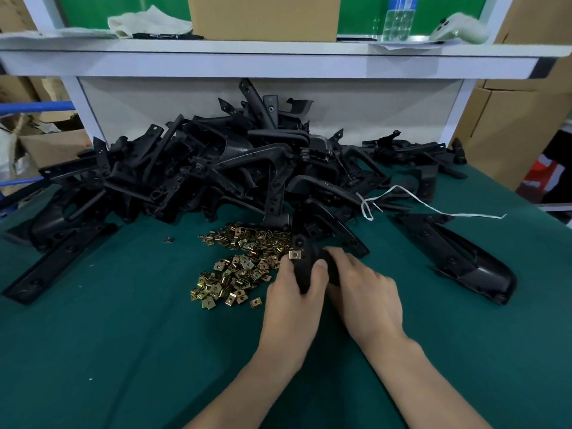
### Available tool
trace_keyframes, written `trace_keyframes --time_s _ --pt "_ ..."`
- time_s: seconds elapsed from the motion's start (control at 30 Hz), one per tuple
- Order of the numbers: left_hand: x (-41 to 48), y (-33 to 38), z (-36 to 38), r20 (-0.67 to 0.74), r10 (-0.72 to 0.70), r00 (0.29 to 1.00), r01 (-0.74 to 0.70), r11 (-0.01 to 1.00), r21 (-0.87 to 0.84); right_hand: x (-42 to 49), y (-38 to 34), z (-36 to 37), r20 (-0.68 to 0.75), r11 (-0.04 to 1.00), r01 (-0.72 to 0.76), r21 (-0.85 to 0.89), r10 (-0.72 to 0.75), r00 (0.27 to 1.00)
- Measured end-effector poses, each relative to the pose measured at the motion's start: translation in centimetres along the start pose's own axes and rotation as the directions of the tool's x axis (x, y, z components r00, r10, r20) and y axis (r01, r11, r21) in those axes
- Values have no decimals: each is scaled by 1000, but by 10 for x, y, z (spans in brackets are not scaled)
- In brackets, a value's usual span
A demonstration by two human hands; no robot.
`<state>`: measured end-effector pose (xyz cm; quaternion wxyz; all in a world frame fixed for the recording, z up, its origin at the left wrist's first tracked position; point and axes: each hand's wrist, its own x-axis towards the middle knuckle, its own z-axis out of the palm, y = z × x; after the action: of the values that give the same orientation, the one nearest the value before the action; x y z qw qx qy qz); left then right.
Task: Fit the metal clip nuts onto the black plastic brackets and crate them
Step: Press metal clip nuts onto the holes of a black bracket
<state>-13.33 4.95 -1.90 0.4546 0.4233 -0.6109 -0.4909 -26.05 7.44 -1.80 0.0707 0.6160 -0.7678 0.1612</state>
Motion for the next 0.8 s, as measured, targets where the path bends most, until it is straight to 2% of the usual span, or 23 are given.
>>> trace_keyframes --time_s 0.3,0.53,0.8 --pt "0 -5 -2 -99 40 994 -25 988 149 -1 -6 -5 48 998 53 20 -54 997" --pt "-1 -5 -1 -72 48 996 -31 974 223 0 -5 -2 38 998 61 18 -62 997" --pt "-1 -6 -2 -53 60 997 -46 973 228 -1 -6 -3 19 997 72 37 -73 997"
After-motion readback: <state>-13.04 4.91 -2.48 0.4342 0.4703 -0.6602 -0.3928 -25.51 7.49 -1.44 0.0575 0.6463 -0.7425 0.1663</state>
